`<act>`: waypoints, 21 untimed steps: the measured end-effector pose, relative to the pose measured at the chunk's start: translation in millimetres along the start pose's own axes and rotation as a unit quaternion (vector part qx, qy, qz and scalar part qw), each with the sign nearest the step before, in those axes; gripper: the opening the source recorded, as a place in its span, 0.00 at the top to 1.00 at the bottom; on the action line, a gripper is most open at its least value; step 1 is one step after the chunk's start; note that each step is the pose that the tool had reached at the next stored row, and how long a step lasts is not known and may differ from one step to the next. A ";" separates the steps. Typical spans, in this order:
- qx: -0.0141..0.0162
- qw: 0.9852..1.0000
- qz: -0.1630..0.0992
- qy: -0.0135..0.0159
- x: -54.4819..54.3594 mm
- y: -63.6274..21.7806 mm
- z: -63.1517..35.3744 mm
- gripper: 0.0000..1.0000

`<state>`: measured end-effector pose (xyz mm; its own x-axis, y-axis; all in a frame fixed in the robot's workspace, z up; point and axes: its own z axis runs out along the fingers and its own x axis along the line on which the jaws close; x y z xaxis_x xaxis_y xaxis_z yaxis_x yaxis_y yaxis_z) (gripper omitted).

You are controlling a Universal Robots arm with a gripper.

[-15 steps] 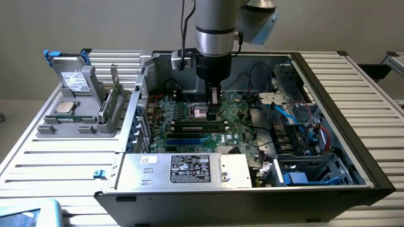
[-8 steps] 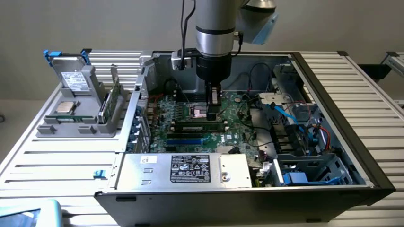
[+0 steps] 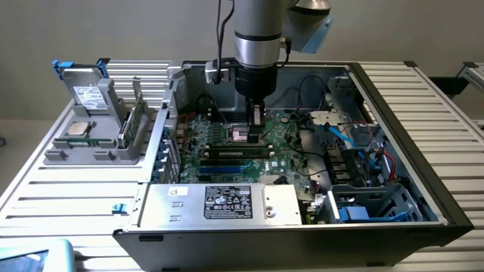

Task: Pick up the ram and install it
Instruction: 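Press down the ram until it locks into place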

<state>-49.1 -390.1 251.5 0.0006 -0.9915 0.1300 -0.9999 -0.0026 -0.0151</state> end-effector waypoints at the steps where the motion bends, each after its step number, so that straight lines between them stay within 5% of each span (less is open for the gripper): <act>1: 0.000 1.000 0.000 0.000 0.0 0.1 0.0 0.89; 21: 0.002 1.000 0.000 0.000 -1.8 -14.2 18.7 0.89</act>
<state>-34.6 -390.7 232.9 0.0005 -0.9915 0.1301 -0.9998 -0.0030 -0.0195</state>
